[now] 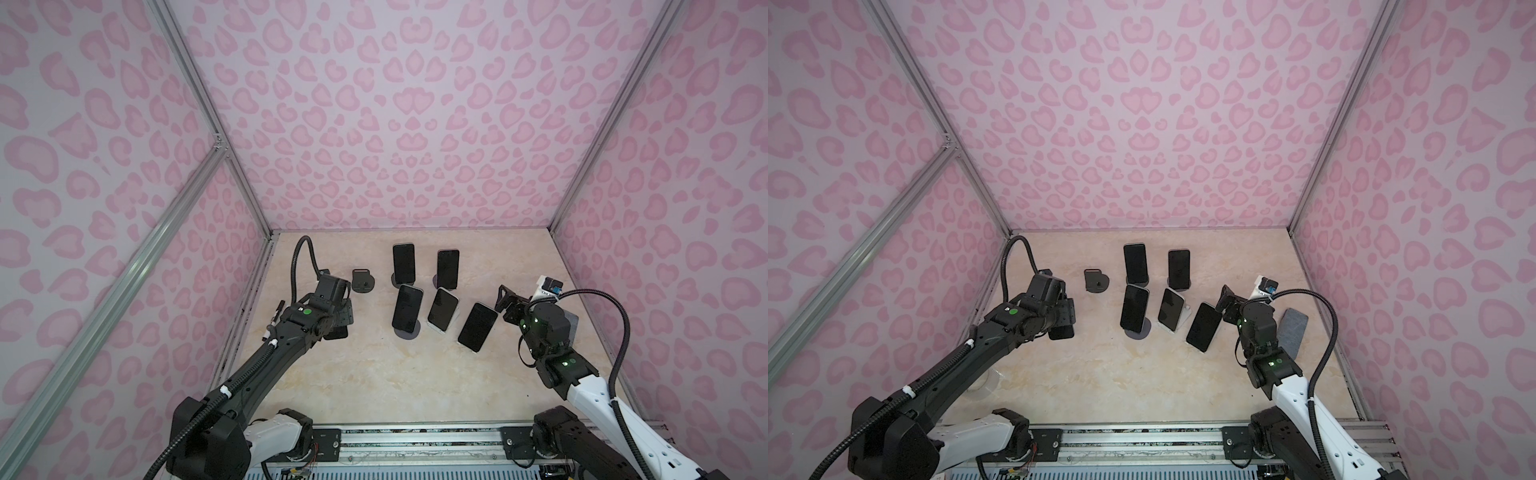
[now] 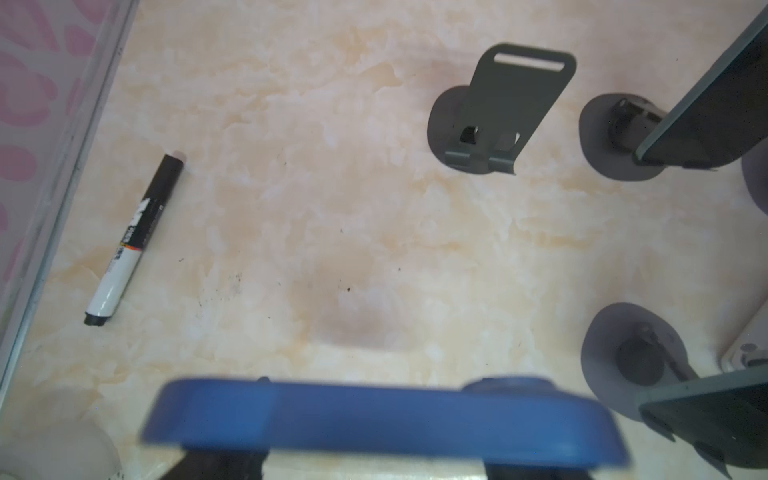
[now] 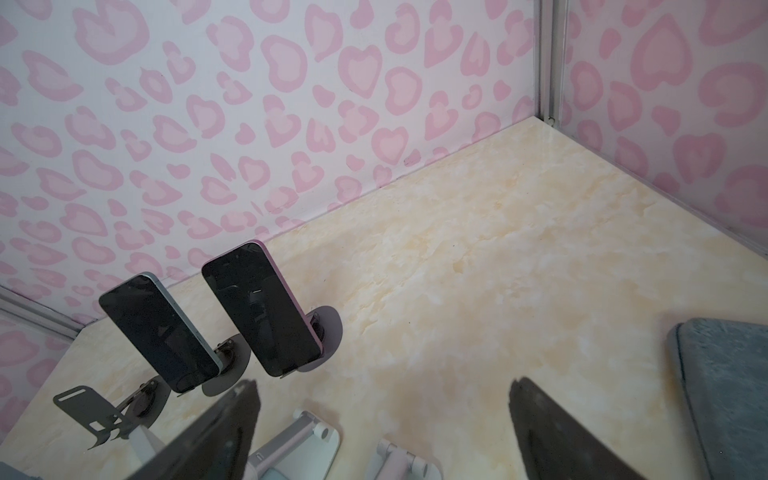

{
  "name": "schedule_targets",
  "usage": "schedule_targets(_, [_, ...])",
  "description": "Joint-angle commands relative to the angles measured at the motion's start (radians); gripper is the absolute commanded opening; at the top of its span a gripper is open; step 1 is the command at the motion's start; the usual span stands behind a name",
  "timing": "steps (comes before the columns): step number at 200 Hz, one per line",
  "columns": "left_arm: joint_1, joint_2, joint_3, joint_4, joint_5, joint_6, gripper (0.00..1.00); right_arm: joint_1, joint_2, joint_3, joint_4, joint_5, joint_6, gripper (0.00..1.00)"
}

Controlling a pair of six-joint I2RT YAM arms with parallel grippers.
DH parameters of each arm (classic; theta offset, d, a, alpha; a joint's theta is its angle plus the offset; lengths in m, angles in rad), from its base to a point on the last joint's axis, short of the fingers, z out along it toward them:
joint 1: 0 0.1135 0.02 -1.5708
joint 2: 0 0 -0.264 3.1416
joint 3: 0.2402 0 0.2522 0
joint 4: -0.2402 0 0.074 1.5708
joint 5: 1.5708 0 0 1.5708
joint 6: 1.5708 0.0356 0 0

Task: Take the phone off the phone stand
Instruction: 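Lift the blue-edged phone off its stand with the left gripper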

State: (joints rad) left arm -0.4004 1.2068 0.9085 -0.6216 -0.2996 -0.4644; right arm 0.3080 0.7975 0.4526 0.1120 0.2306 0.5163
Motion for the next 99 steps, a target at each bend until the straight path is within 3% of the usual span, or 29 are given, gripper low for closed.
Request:
schedule_targets(1, [0.002, 0.030, 0.011, -0.012, 0.049, 0.010, 0.68, 0.005, -0.002, 0.003, 0.028, -0.004, 0.002, 0.96])
schedule_targets(61, [0.028, 0.133, 0.112, -0.084, -0.008, 0.136, 0.70, 0.006, -0.036, -0.005, 0.030, 0.004, 0.000, 0.95])
schedule_targets(99, [0.083, 0.224, 0.134, -0.076, 0.036, 0.178, 0.70, 0.006, -0.059, -0.008, 0.025, 0.013, 0.001, 0.95])
